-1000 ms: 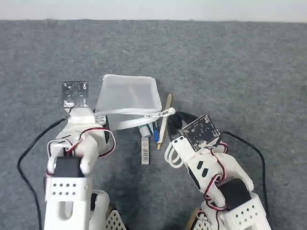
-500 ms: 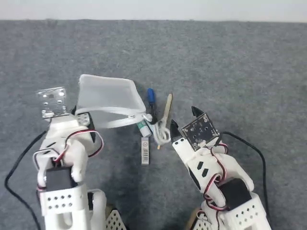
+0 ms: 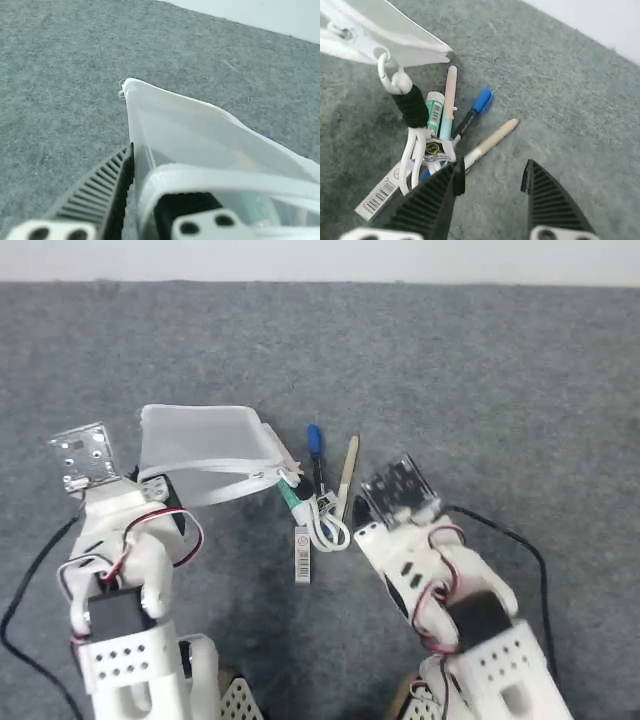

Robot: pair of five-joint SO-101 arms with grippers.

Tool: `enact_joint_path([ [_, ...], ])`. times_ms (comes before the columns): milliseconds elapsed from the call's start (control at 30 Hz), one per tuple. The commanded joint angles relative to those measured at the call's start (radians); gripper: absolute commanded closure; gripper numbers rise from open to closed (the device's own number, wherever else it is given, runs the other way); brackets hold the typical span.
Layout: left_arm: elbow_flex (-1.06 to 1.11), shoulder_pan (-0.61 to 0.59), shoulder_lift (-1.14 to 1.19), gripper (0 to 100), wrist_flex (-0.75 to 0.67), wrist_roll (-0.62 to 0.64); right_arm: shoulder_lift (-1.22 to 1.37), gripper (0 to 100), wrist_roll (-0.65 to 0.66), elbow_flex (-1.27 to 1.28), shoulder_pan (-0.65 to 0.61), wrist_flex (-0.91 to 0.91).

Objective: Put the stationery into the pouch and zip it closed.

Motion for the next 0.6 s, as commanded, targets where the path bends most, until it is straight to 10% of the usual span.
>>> enact_joint_path([
  [0, -0.013, -0.006, -0.038, 99, 0.006, 0.018, 0.177, 83.6, 0.011, -0.123, -0.002, -0.005],
  [567, -0.012, -0.038, -0.038, 99, 0.008, 0.018, 0.796, 86.1, -0.178, -0.500, 0.076, -0.051],
])
